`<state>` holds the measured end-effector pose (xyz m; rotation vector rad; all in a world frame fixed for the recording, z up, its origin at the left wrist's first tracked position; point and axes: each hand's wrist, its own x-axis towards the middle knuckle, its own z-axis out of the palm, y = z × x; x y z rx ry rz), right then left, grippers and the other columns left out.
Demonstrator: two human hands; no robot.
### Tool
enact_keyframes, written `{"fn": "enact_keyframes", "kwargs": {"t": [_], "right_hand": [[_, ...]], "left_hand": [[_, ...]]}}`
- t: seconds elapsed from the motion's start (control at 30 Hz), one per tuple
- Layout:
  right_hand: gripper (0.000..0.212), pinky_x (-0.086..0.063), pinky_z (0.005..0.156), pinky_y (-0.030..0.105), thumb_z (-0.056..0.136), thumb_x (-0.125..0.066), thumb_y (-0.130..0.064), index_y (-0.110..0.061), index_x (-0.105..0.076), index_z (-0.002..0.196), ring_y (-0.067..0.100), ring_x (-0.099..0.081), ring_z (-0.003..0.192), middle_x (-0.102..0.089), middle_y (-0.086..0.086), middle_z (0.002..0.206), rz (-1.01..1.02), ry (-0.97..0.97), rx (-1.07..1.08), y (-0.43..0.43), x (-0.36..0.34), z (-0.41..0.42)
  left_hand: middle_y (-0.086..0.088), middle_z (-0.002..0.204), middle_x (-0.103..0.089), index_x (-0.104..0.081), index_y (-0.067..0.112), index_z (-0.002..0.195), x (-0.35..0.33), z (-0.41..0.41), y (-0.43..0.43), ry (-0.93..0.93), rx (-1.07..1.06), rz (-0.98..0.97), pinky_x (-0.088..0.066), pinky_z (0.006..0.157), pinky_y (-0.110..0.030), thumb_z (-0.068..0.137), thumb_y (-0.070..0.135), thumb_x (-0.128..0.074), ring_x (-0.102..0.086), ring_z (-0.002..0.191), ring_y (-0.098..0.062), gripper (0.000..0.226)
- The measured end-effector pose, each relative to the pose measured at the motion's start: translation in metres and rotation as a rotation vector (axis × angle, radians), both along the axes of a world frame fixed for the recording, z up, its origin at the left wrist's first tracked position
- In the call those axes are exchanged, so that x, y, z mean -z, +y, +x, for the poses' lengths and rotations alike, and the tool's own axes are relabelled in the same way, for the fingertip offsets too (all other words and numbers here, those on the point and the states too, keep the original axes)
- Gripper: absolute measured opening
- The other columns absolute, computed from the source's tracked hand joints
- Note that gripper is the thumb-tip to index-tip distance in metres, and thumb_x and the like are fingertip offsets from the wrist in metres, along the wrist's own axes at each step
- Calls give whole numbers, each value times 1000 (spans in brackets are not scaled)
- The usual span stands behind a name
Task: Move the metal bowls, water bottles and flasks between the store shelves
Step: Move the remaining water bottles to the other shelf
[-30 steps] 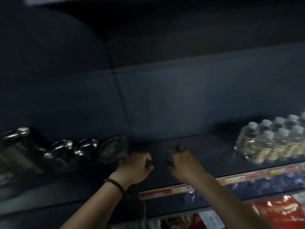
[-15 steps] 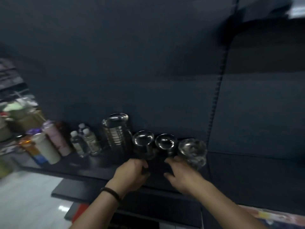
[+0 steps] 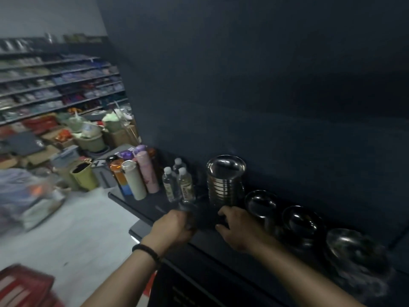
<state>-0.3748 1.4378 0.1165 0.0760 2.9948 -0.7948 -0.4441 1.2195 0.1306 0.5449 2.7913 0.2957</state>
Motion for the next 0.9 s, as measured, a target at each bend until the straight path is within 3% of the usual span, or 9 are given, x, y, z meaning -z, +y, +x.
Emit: {"fn": "enact_keyframes", "kwargs": {"t": [0.2, 0.33, 0.47, 0.57, 0.67, 0.8, 0.9], "right_hand": [[36, -55, 94, 41, 99, -62, -42, -22, -60, 129, 25, -64, 112, -65, 7, 127, 44, 10, -40, -57, -13, -111], [37, -48, 82, 39, 102, -57, -41, -20, -55, 132, 31, -66, 109, -65, 11, 125, 86, -16, 11, -92, -14, -189], [58, -49, 93, 41, 106, -57, -29, -15, -30, 155, 35, -60, 120, -51, 23, 140, 203, -51, 52, -115, 3, -253], [80, -48, 88, 43, 103, -61, -18, -18, -11, 165, 39, -59, 120, -43, 25, 143, 290, -106, 40, -122, 14, -281], [70, -49, 88, 42, 100, -64, -13, -14, -25, 157, 38, -59, 119, -44, 24, 139, 330, -151, 37, -126, 16, -294], [75, -50, 88, 43, 99, -64, -11, -17, -20, 159, 38, -60, 118, -49, 24, 135, 354, -170, 61, -128, 18, -302], [69, -50, 80, 42, 97, -63, -7, -15, -27, 155, 37, -63, 112, -56, 22, 128, 359, -203, 59, -130, 13, -303]], "left_hand": [[3, 127, -72, -66, 37, 127, 9, -60, -33, 1, 4, 57, -62, 93, -42, 91, 58, -61, -72, 116, -24, 43], [3, 137, -68, -65, 38, 132, 15, -99, -54, -42, 40, 93, -59, 100, -41, 98, 50, -65, -69, 122, -23, 36], [5, 135, -69, -65, 39, 130, 31, -133, -71, -109, 55, 110, -59, 100, -43, 99, 50, -61, -70, 119, -22, 33], [1, 134, -71, -66, 32, 132, 41, -150, -82, -149, 101, 53, -61, 99, -45, 103, 44, -54, -71, 119, -25, 34], [-4, 130, -74, -70, 22, 125, 47, -161, -94, -155, 124, 35, -60, 98, -46, 104, 40, -53, -72, 120, -28, 32], [-1, 130, -74, -70, 25, 123, 53, -173, -103, -200, 125, 63, -57, 105, -45, 102, 44, -54, -71, 121, -27, 33], [-2, 132, -72, -70, 25, 125, 54, -181, -102, -195, 135, 52, -59, 102, -46, 103, 43, -54, -71, 121, -28, 33]]}}
